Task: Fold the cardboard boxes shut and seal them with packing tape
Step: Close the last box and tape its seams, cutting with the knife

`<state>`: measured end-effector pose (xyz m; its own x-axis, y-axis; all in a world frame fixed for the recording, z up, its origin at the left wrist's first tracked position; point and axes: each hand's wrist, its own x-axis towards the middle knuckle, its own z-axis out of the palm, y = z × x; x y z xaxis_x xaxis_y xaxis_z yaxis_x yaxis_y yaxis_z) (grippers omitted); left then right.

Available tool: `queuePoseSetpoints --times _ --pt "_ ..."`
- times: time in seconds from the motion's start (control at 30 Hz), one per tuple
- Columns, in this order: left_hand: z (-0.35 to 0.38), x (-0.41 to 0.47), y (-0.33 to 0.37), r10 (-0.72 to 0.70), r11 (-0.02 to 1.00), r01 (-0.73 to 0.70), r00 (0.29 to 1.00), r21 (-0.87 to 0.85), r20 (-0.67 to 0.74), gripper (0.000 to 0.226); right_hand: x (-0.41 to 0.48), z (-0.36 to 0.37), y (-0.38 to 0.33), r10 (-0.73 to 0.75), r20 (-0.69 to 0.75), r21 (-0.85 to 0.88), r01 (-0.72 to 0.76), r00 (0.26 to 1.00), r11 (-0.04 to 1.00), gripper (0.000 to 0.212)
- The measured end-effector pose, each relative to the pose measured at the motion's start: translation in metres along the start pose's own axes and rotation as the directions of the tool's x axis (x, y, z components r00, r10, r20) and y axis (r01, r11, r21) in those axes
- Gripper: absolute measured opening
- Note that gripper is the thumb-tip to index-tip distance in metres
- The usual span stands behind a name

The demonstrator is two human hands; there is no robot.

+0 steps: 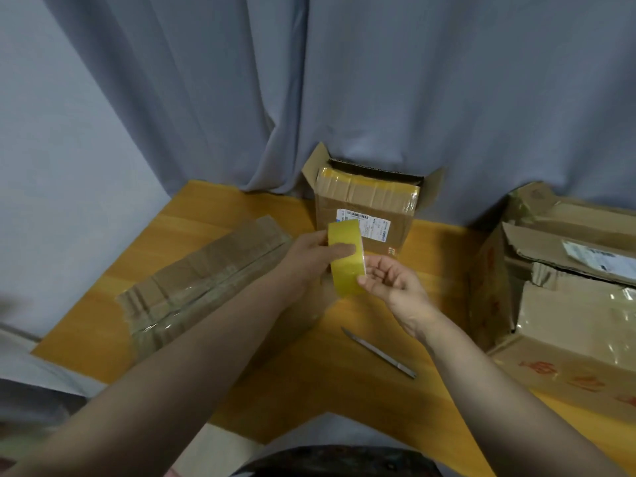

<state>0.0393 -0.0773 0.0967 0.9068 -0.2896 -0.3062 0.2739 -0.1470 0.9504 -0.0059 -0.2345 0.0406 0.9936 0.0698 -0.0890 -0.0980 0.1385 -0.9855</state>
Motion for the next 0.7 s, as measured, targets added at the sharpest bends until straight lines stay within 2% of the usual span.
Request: queuePoseSetpoints --times 0.03,0.1,0.17,0.23,0.37,0.5,0.6,0.7 --pt "-0.002 -0.002 0.003 -0.008 0.994 0.005 1.000 -0.110 -0.025 0.010 -0.001 0.003 -0.001 -0.020 0.020 -0.016 0.021 1.000 1.000 0.028" --pt "-0.005 -0.002 0.007 -0.025 0.971 0.005 0.997 -0.239 -0.080 0.018 -0.002 0.007 -0.004 -0.061 0.050 -0.040 0.063 0.997 0.997 0.030" --pt "-0.009 -0.001 0.010 -0.037 0.967 0.001 0.990 -0.253 -0.137 0.022 -0.003 0.008 -0.004 -0.088 0.062 -0.051 0.091 0.994 0.995 0.031" --pt "-0.014 -0.003 0.015 -0.009 0.979 -0.026 0.985 -0.203 -0.170 0.023 -0.003 0.009 -0.005 -0.114 0.075 -0.076 0.120 0.991 0.990 0.031" --pt "-0.026 -0.002 0.022 0.029 0.996 -0.044 0.979 -0.073 -0.200 0.011 -0.005 0.011 -0.009 -0.152 0.125 -0.132 0.168 0.980 0.977 0.033" --pt "-0.035 -0.001 0.018 0.120 0.992 -0.101 0.946 0.078 -0.300 0.021 -0.003 0.013 -0.013 -0.143 0.126 -0.157 0.162 0.982 0.974 0.032" --pt "-0.042 0.001 0.020 0.171 0.978 -0.120 0.933 0.172 -0.317 0.007 -0.001 0.012 -0.016 -0.140 0.127 -0.191 0.163 0.982 0.968 0.034" --pt "-0.048 0.004 0.019 0.265 0.921 -0.140 0.909 0.362 -0.322 0.026 0.001 0.013 -0.020 -0.138 0.128 -0.214 0.163 0.982 0.963 0.035"
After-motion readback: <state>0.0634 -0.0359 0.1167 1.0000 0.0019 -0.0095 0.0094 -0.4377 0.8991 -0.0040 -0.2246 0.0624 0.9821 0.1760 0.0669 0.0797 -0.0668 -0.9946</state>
